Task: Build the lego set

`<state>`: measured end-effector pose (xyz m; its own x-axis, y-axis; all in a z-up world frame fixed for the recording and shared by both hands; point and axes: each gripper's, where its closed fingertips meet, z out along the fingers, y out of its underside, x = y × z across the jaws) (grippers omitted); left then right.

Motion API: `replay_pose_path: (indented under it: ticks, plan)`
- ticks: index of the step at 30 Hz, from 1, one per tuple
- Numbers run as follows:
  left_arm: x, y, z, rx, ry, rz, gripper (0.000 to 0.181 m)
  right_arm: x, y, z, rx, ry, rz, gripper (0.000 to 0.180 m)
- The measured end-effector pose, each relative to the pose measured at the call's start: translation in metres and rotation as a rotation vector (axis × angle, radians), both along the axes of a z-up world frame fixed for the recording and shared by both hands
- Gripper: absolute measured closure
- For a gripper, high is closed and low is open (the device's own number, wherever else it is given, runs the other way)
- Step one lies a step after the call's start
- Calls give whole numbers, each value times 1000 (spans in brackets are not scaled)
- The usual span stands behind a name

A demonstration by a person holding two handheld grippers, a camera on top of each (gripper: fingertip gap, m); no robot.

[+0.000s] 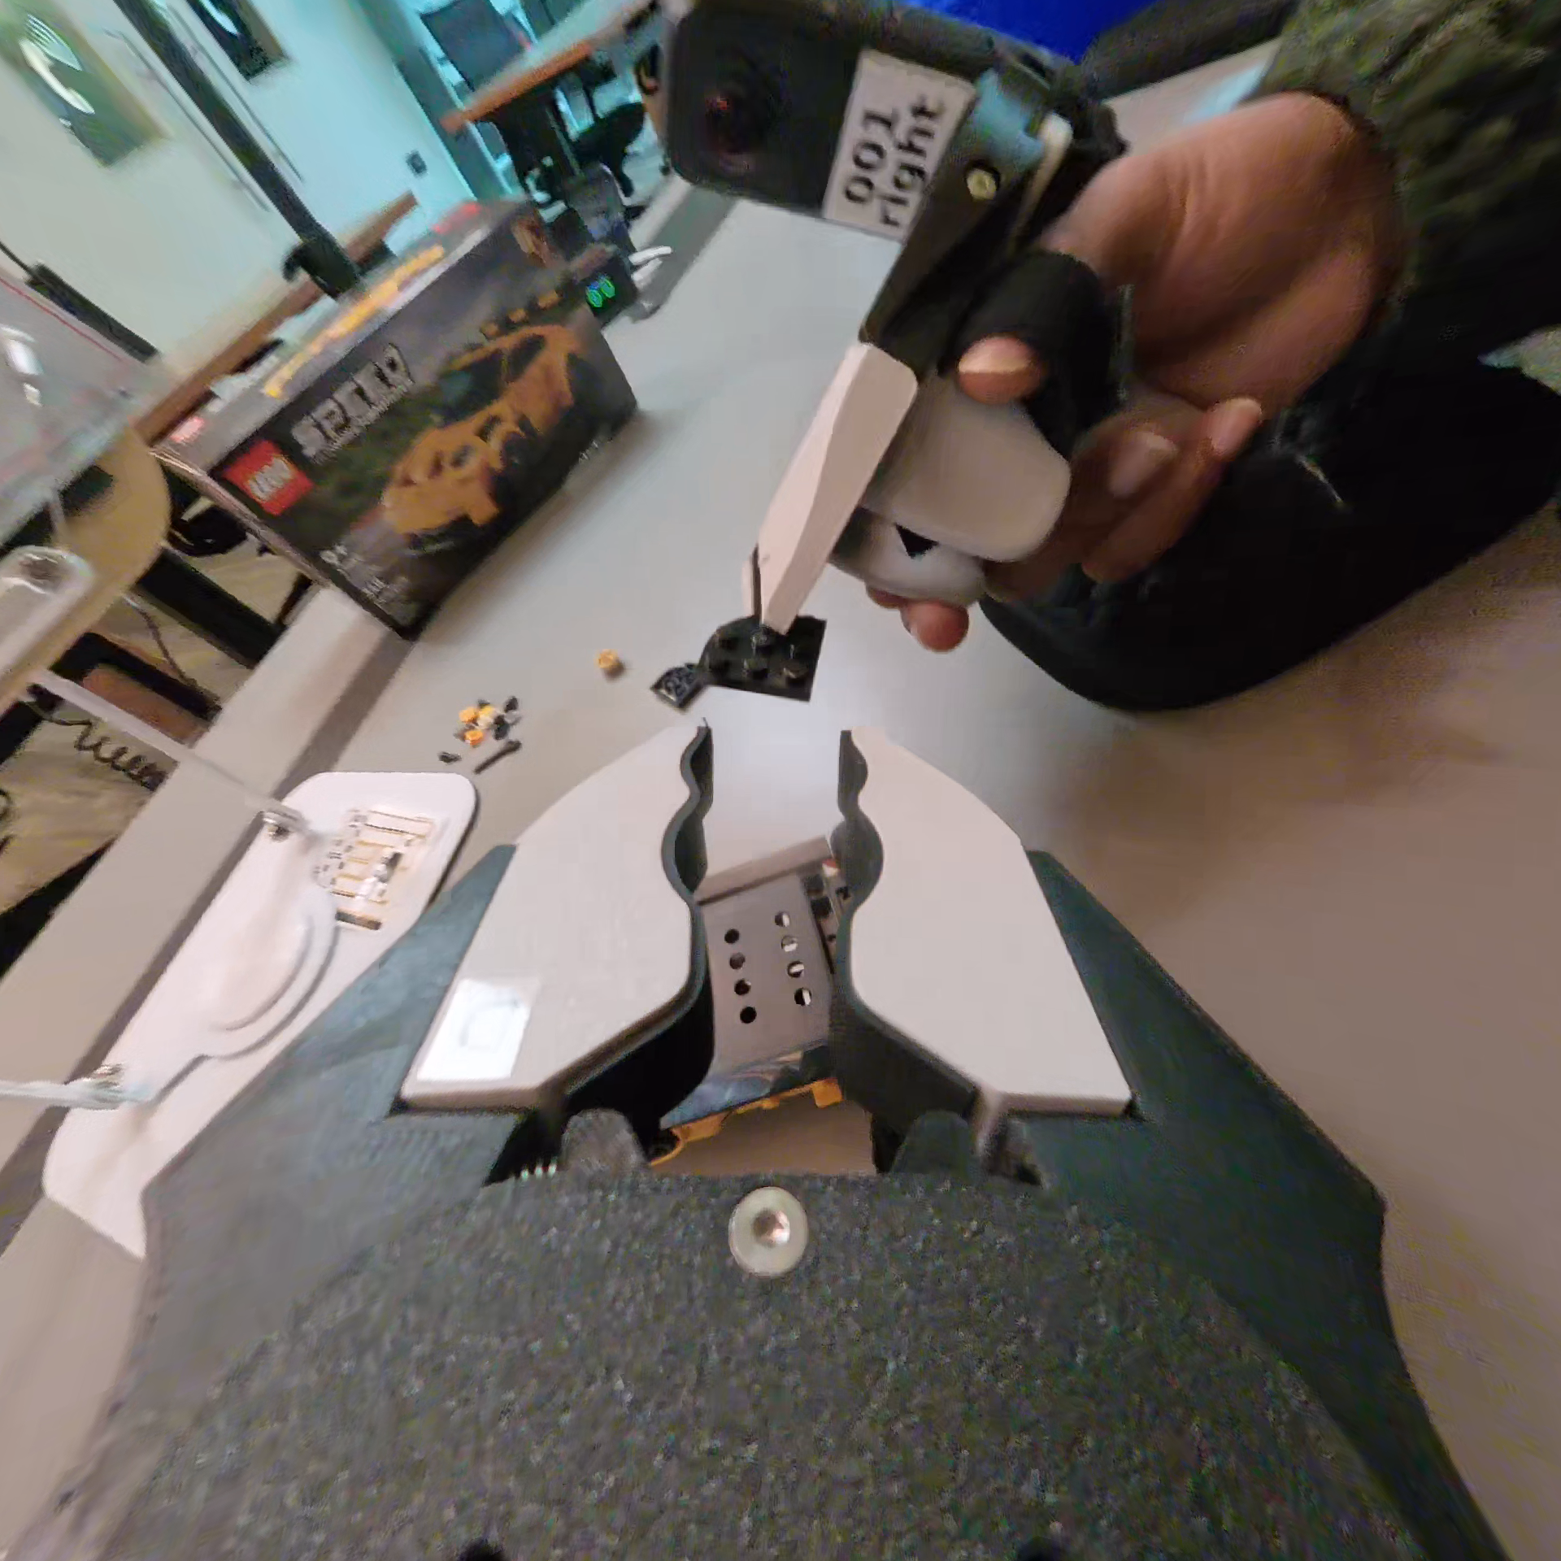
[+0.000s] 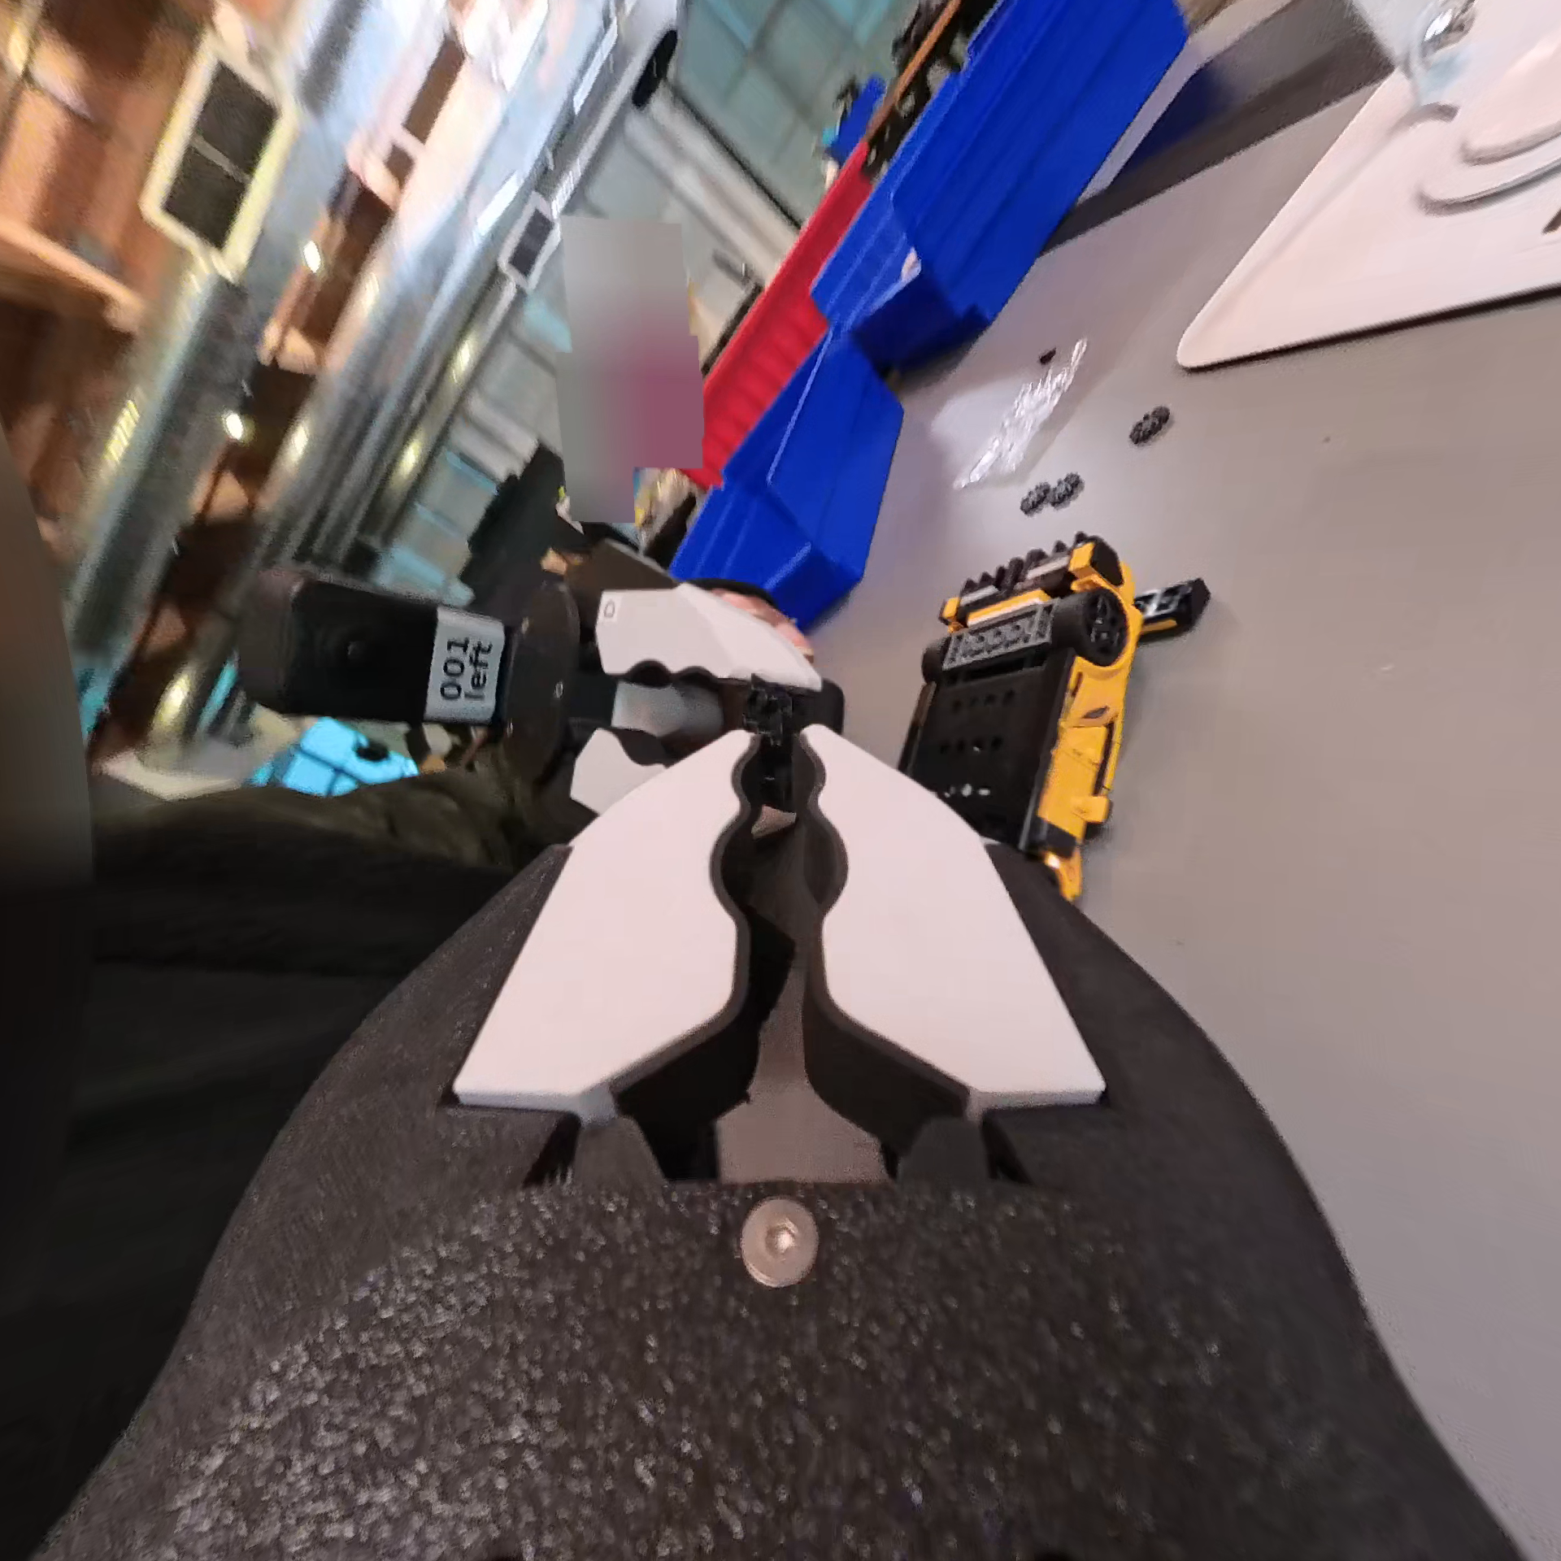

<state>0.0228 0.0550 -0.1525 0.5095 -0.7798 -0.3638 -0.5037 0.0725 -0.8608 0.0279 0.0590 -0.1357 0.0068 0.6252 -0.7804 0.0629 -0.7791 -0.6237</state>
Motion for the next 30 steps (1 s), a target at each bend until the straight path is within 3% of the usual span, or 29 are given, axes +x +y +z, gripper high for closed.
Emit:
replay_pose_path:
  ticks: [9,13,18,25,30]
  plan:
    - [2,-10,19,63,-18,30,171,1,-8,8,-32,101,-195,174]
    - [3,-9,19,56,-47,73,167,1,-8,8,-21,134,-273,174]
    - [6,-4,23,74,-91,165,150,-3,-9,10,-48,191,-331,174]
    - [4,-2,24,169,-18,234,150,-6,-11,9,-48,198,-348,174]
    - [6,-12,18,117,-11,110,151,-4,-22,3,56,75,-224,173]
